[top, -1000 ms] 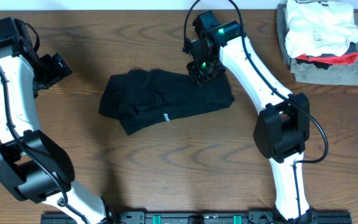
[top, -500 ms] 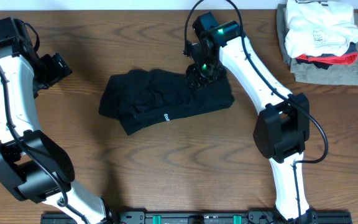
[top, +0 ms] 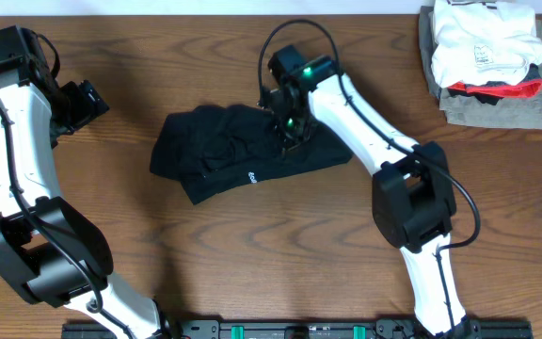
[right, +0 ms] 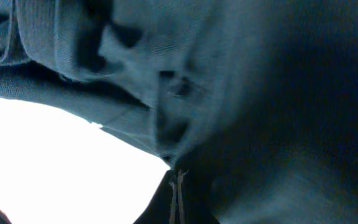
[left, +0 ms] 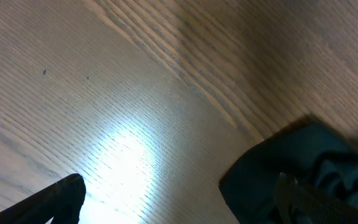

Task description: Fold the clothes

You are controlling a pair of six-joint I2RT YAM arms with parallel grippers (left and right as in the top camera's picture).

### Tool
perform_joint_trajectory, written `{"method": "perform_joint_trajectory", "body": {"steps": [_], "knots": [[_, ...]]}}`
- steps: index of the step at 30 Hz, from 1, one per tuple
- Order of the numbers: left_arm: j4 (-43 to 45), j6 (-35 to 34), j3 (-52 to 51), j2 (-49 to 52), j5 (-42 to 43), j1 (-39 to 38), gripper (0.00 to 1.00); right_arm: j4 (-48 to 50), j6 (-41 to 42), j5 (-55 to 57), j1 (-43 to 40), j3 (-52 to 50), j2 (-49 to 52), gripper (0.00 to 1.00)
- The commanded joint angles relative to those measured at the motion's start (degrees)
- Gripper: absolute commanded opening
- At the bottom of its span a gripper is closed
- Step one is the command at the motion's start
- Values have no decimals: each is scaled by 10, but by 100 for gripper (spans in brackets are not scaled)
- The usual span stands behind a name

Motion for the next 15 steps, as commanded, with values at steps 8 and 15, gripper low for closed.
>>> {"method": "perform_joint_trajectory", "body": {"steps": [8, 15], "knots": [[7, -1, -4, 5, -6, -4, 98, 62, 14, -55, 21, 0, 0, 1], [9, 8, -5, 6, 2, -30, 98, 35, 11, -54, -20, 116, 0, 3]]}}
